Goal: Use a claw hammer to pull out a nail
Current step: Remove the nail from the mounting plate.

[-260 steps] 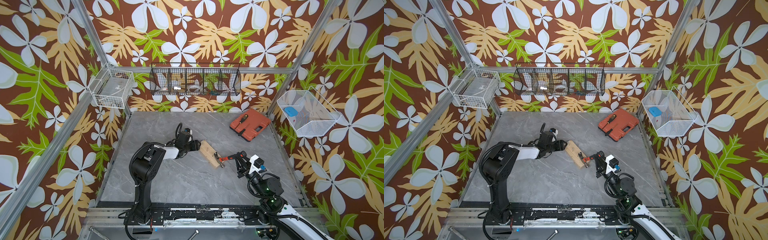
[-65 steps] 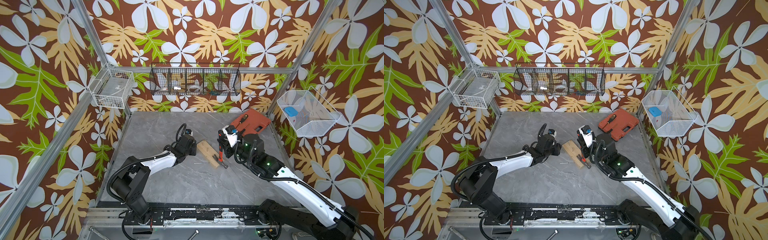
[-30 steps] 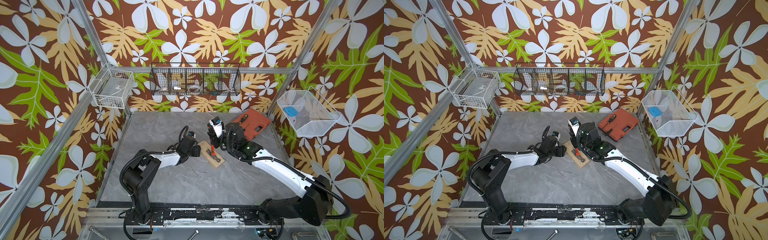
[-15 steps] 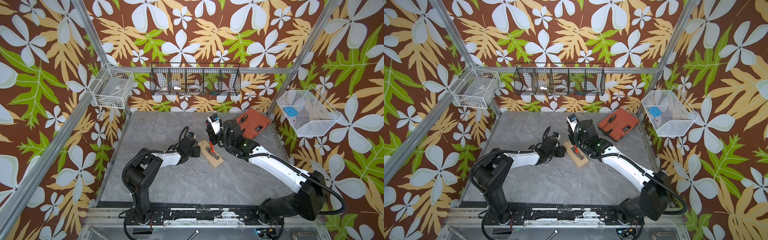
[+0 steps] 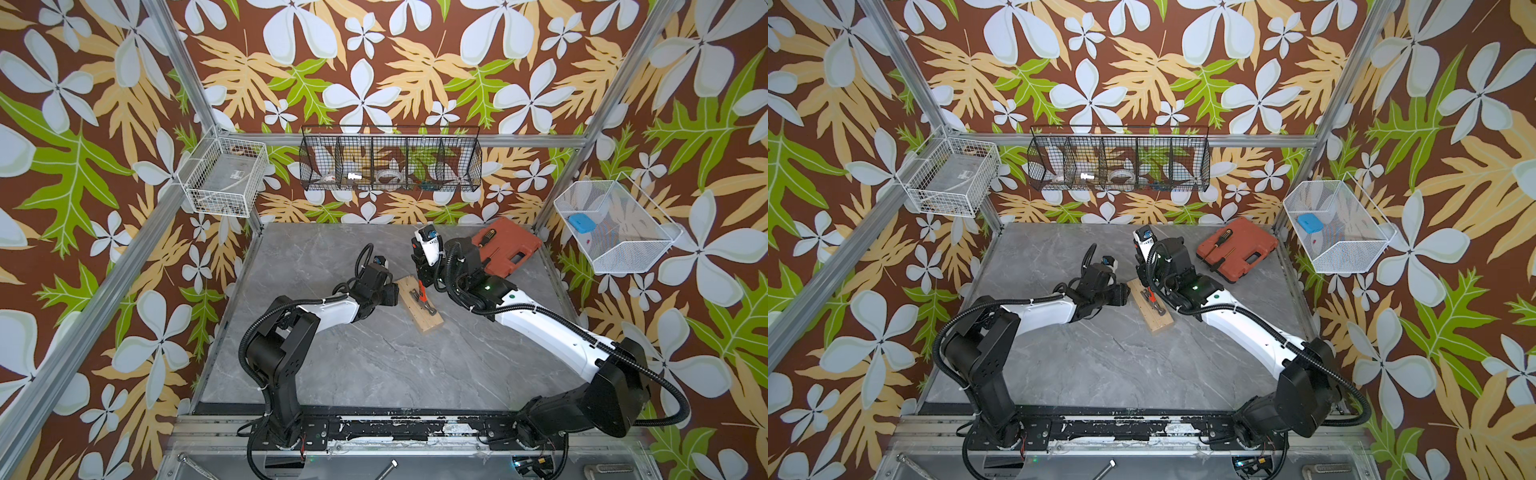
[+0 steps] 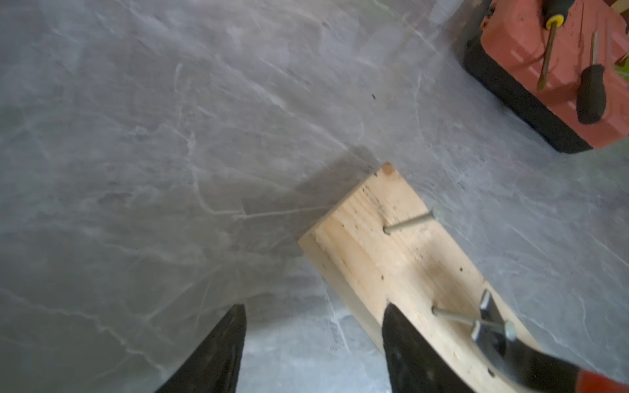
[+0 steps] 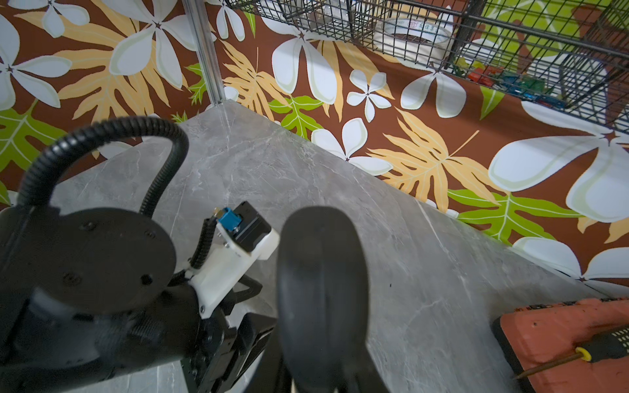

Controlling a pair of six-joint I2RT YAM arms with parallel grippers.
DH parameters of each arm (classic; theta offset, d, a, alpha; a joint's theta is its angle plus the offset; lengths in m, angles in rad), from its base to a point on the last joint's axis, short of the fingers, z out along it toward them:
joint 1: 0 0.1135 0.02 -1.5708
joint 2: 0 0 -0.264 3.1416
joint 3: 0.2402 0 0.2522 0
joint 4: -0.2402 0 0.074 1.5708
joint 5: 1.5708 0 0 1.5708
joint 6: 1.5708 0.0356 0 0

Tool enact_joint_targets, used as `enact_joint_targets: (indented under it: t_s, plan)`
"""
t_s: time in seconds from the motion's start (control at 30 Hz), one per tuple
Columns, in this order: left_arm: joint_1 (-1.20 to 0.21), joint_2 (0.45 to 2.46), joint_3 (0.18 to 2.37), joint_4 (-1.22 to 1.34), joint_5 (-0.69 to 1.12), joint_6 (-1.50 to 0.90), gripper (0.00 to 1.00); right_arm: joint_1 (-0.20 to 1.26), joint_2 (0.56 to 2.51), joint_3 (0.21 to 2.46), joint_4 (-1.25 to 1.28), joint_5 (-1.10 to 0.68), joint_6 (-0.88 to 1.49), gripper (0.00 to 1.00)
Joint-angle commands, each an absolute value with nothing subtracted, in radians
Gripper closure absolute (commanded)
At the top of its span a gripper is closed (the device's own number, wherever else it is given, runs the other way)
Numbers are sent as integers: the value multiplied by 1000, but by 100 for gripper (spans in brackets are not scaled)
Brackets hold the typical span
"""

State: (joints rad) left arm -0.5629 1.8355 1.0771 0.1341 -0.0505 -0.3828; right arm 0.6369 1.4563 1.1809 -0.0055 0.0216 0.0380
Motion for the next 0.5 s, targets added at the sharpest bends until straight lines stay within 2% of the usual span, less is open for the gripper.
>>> enact_joint_targets:
  t_s: [0.0, 0.2, 0.47]
  plan:
    - [-543, 1861, 1123, 104, -5, -335, 34, 640, 1444, 1171, 91, 2, 69, 100]
    - [-508, 1906, 1195, 59, 104, -248, 34, 639, 1445, 1170, 76, 21, 106, 100]
    - [-506, 1947, 1244, 19, 118, -192, 34, 640, 1448, 1158, 70, 86, 190, 100]
